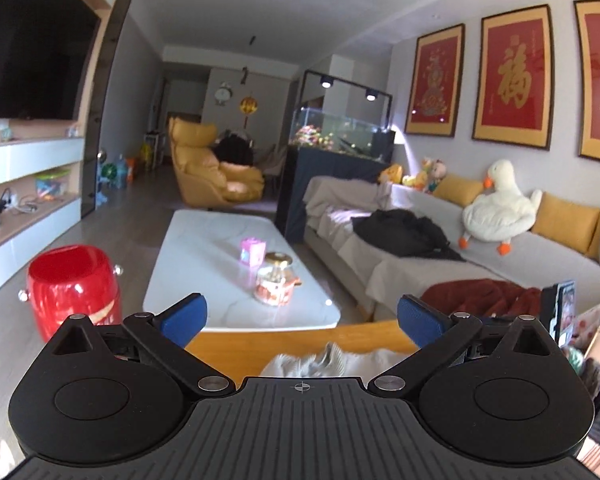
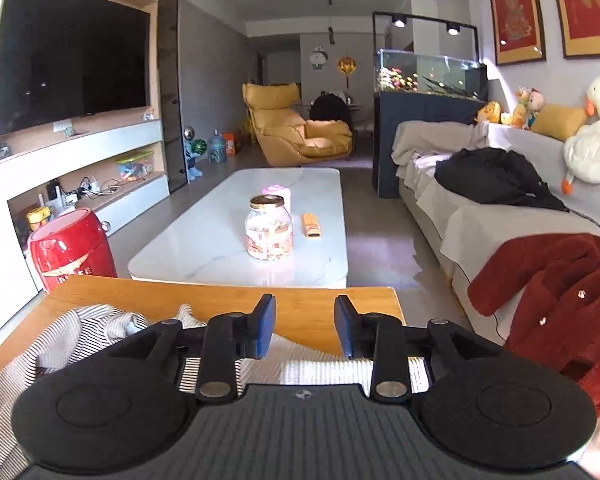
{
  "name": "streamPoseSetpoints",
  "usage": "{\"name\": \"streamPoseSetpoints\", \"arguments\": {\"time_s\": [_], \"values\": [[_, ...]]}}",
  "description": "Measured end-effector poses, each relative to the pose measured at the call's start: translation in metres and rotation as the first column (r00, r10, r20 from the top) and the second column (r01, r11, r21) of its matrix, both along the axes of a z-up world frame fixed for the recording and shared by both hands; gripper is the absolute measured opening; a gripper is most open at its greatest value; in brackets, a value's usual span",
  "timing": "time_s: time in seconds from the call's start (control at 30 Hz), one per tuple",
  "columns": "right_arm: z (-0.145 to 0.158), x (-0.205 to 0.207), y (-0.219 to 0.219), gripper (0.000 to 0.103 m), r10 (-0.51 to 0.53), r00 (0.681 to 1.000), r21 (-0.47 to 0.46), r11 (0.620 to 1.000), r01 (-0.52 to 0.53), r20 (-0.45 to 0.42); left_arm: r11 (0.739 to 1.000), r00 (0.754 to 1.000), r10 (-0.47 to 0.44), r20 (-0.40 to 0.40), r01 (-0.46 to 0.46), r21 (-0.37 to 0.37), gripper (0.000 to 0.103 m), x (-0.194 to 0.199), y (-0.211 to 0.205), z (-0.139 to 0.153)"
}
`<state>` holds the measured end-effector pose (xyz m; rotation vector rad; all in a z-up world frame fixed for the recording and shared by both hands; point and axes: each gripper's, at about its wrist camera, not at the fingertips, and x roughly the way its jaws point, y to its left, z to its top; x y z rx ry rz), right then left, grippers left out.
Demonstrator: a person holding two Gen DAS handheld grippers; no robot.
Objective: Fold clothes
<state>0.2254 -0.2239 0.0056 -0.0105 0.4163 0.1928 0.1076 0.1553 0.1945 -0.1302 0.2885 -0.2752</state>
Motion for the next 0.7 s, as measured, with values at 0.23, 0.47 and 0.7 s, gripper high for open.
{"name": "streamPoseSetpoints", "arguments": {"time_s": [0.23, 0.47, 0.7], "values": [[0.01, -0.035, 0.057, 0.053, 0.262, 0.964, -0.038, 0.965, -0.261, 0.035, 0.997, 0.993, 0.023, 0.116, -0.031, 0.073, 0.103, -0.009, -0.022, 0.041], [0.011, -0.041, 0.081, 0.054, 0.315, 0.948, 0.042, 0.948, -0.317, 0.04, 0.984, 0.972, 0.035, 0.231, -0.074, 0.163, 0.103, -0.018, -0.046, 0.079], [0.002, -0.038, 0.083, 0.052, 0.347, 0.937, 0.113, 0.933, -0.341, -0.034, 0.973, 0.988, 0.03, 0.151, -0.064, 0.222, 0.103, 0.001, -0.055, 0.05]]}}
